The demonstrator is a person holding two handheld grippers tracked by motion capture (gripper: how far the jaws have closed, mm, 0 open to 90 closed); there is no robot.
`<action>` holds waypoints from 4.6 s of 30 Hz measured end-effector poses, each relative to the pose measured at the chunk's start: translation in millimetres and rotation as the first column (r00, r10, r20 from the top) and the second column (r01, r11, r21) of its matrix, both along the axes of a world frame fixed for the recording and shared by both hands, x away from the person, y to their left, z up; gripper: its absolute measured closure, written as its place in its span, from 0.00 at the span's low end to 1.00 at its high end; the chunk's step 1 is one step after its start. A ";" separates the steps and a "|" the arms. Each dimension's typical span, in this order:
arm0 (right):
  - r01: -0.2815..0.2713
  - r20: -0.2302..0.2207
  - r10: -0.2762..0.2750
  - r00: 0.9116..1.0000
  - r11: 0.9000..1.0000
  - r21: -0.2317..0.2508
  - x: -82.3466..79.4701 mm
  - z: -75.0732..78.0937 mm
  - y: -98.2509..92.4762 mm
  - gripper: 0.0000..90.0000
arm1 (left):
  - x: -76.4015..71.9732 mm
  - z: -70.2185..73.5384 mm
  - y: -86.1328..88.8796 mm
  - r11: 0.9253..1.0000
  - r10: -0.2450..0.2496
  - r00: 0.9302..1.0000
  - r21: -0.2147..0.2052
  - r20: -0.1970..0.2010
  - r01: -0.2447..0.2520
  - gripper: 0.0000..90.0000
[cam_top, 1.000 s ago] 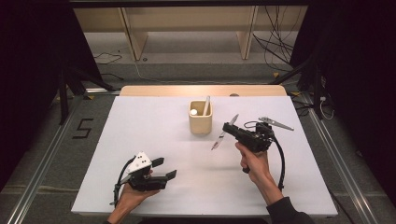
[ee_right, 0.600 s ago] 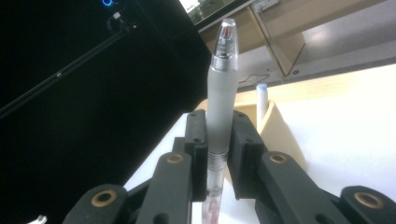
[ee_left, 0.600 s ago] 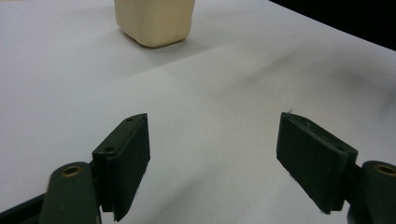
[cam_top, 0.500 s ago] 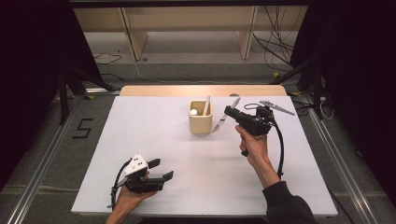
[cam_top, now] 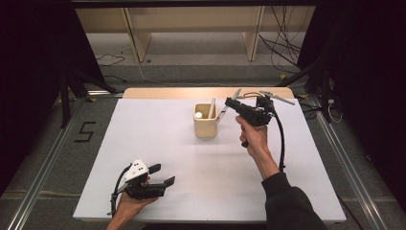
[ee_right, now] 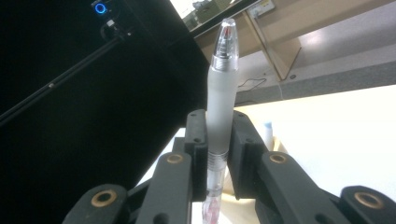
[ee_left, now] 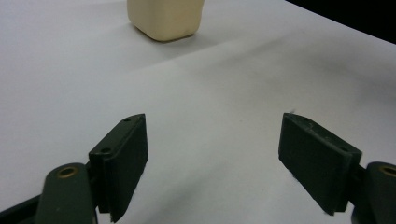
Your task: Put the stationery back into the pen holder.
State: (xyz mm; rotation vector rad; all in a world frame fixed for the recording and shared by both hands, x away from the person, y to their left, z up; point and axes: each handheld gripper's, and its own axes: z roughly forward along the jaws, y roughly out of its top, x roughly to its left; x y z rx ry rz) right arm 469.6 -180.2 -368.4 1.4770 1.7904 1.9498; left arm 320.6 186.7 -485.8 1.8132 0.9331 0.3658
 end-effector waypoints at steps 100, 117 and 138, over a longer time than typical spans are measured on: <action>-0.013 -0.050 -0.001 0.999 0.957 -0.289 52.8 -13.0 47.4 0.63 | -3.1 -3.3 6.3 0.999 0.016 1.000 -0.044 0.002 -0.016 0.24; -0.053 -0.024 0.048 0.999 0.954 -0.296 33.8 -2.6 35.7 0.51 | -3.0 -2.6 7.8 0.997 0.014 1.000 -0.071 -0.007 -0.015 0.24; -0.090 0.041 0.115 0.993 0.920 -0.381 -23.3 -26.3 10.6 0.27 | -3.0 -3.0 7.3 0.998 0.014 1.000 -0.068 -0.010 -0.015 0.23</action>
